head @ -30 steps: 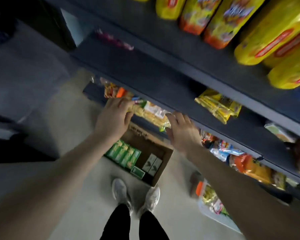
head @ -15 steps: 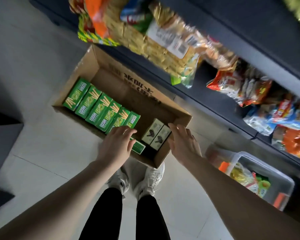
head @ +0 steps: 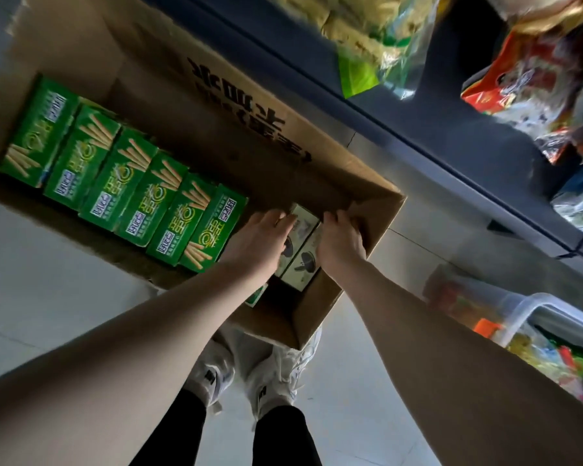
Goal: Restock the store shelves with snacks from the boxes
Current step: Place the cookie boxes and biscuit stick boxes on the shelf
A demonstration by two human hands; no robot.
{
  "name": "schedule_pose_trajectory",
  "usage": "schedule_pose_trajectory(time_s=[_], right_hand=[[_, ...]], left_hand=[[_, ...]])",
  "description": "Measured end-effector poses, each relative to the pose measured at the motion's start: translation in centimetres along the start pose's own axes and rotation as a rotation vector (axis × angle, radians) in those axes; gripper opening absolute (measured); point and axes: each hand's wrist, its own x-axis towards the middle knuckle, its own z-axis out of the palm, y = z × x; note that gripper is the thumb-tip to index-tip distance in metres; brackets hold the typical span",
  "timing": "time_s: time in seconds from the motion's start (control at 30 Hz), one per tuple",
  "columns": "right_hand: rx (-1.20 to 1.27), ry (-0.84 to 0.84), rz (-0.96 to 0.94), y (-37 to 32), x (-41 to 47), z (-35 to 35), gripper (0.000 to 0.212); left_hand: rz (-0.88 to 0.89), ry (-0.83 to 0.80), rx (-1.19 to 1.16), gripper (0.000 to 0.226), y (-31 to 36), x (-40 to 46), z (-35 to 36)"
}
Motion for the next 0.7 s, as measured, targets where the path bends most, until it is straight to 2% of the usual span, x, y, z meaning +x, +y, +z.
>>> schedule_pose_trajectory(time_s=[0.13,0.23,0.4,0.53,0.6,0.7], right_hand=[[-0.052,-0.053,-0.038,0.4,1.6,1.3,0.060],[-0.042,-0.020,-0.057,0.6,1.7,1.4,0.051],[0.097,-0.039,-0.117,1.0,1.3,0.9,0.051],[0.058,-0.082,-0.161,0.7,1.4,1.0,0.046],[0.091,-0.111,-0.135,0.3,1.7,1.2,0.039],[0.048,-0.155,-0.068,-0.2,1.4,1.8,0.039]], left_hand=[[0.052,-0.120,0.112,0.082,0.0,3.8,0.8],[0.123,-0.245,0.217,0.089,0.6,5.4,0.8],[0.050,-0.282,0.196,0.067,0.3,6.0,0.5],[-0.034,-0.291,0.180,0.040,0.1,6.5,-0.3],[-0.108,-0.294,0.183,0.037,-0.1,6.8,-0.6],[-0.173,-0.229,0.180,0.046,-0.6,6.7,-0.8]])
